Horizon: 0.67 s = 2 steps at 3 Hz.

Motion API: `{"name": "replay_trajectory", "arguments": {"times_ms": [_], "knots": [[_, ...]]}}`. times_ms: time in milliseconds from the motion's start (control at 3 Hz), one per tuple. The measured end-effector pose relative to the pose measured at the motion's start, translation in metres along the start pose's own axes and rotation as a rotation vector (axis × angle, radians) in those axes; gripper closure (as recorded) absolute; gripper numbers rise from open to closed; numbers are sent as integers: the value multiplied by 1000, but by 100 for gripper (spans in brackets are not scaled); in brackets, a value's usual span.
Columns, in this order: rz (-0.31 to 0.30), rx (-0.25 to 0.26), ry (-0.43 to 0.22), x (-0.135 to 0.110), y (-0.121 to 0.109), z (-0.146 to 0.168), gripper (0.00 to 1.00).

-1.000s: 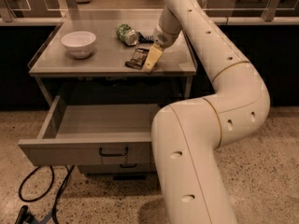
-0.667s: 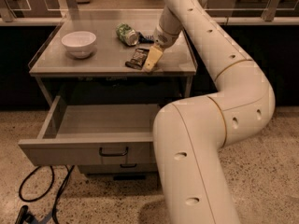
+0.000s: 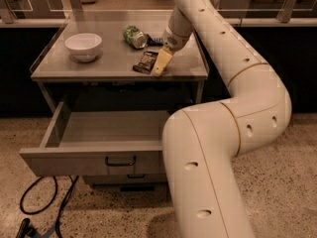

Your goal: Place rxbar chocolate into top drawer

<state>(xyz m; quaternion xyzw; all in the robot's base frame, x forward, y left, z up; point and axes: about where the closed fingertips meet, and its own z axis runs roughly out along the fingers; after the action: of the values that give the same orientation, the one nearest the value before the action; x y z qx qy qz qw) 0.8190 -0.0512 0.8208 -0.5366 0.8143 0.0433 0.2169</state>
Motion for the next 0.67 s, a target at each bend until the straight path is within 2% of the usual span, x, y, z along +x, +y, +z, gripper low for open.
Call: {"name": "replay_trajectory", "arguments": {"times_ms": [667], "knots": [[0,0,0,1,4,-2,12]]}}
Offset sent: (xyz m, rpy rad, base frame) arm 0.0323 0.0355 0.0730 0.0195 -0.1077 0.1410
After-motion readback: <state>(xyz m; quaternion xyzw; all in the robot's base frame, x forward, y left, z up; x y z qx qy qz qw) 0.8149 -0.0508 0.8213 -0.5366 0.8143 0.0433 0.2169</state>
